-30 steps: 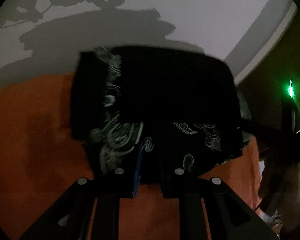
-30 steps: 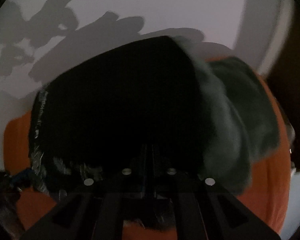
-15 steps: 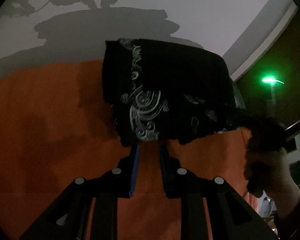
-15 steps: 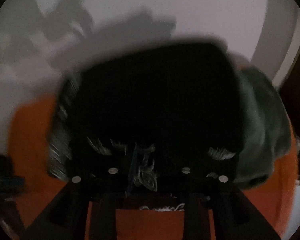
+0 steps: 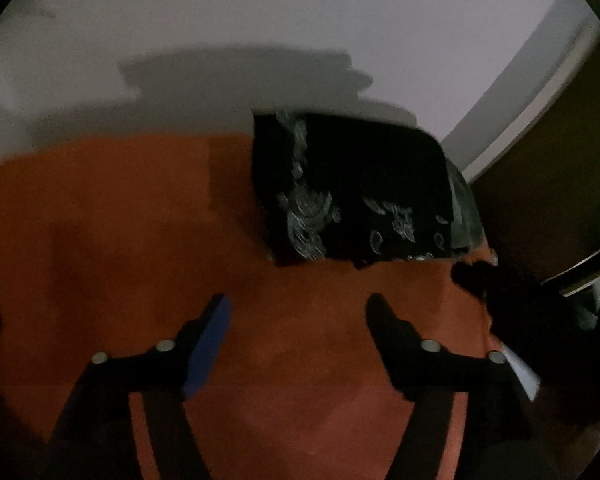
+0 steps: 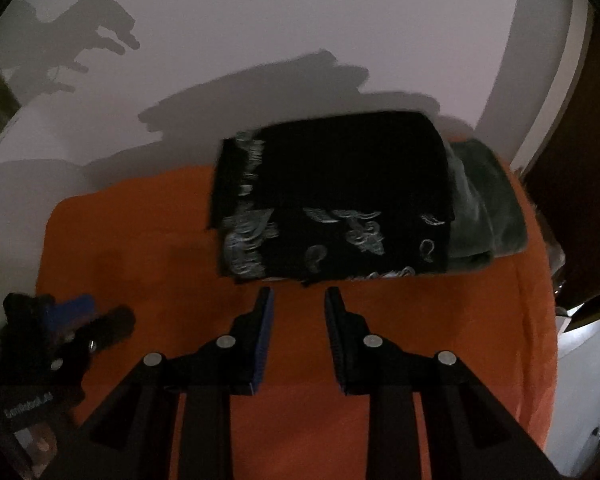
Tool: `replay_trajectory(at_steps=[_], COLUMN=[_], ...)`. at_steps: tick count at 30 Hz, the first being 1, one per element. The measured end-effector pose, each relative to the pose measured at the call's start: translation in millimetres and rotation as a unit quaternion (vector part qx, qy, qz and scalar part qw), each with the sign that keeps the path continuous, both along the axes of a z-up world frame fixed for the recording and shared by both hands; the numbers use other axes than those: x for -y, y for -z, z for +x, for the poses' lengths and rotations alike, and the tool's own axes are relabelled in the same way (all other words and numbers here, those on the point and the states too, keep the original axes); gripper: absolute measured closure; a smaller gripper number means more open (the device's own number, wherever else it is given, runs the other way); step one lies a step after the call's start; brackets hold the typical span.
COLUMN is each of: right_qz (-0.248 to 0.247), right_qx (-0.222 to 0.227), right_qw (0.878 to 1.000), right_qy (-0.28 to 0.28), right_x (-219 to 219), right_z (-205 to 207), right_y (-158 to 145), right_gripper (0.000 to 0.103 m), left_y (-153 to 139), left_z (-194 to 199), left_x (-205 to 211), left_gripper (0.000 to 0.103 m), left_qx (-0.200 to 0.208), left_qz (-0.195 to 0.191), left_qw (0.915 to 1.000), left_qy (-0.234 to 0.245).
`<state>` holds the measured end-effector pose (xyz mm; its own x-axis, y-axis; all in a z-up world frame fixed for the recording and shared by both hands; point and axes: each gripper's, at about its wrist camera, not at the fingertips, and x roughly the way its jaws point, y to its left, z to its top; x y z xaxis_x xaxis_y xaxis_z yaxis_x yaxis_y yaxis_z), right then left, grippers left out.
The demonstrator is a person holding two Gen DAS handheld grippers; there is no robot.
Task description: Fold clothes
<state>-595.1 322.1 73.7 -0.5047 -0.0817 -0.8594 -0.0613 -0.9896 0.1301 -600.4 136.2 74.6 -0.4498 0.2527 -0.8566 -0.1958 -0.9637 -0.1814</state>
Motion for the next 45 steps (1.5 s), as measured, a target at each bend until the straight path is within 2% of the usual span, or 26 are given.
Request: replay_trajectory(at_steps=[1, 2, 4, 6, 8, 10, 16, 24, 38, 45], right_qz=[-0.001, -0.002, -0.004, -0.003, 0.007, 0.014, 0.018, 0.022, -0.004, -0.016], right_qx=[-0.006, -0.01, -0.025, -0.039, -0.041, -0.038, -0.004, 0.032, 0.073, 0.071], right_qw=[1.0, 1.0, 1.0, 0.999, 0.999, 0.999, 1.0, 0.999, 0.997, 0.997], right_qy=[0.0, 0.001, 0.001, -0.003, -0.005, -0.006, -0.008, -0.006, 0.009, 0.022], right_x=[9, 15, 27, 40, 51, 60, 72, 81, 80, 77], right_z=[8, 24, 48, 70, 88, 107, 135, 137, 129, 132], right_y=[-6, -17, -31, -36, -35, -31, -2, 19, 40, 47], right_gripper=[0.07, 0.059, 0.048, 0.043, 0.031, 0.026, 0.025, 0.025, 0.024, 0.024], left_y=[-10, -16, -26, -30, -27, -22, -1, 23, 43, 50], left_z=[10, 17, 38, 57, 75, 90, 115, 111, 105, 109], left_x=[6, 12, 27, 40, 50, 60, 77, 82, 76, 74], left_gripper=[0.026, 0.025, 0.024, 0.023, 0.023, 0.023, 0.023, 0.023, 0.023, 0.023], left_qx=[-0.014, -0.024, -0.044, -0.058, -0.06, -0.057, -0.024, 0.016, 0.038, 0.039], left_qz=[-0.013, -0.021, -0.043, -0.061, -0.075, -0.082, -0.069, -0.077, -0.083, -0.072], left_qw=[0.9998, 0.9995, 0.9981, 0.9964, 0.9953, 0.9949, 0.997, 0.9963, 0.9949, 0.9959], left_qy=[0.0, -0.001, -0.007, -0.012, -0.012, -0.014, -0.027, -0.033, -0.043, -0.037])
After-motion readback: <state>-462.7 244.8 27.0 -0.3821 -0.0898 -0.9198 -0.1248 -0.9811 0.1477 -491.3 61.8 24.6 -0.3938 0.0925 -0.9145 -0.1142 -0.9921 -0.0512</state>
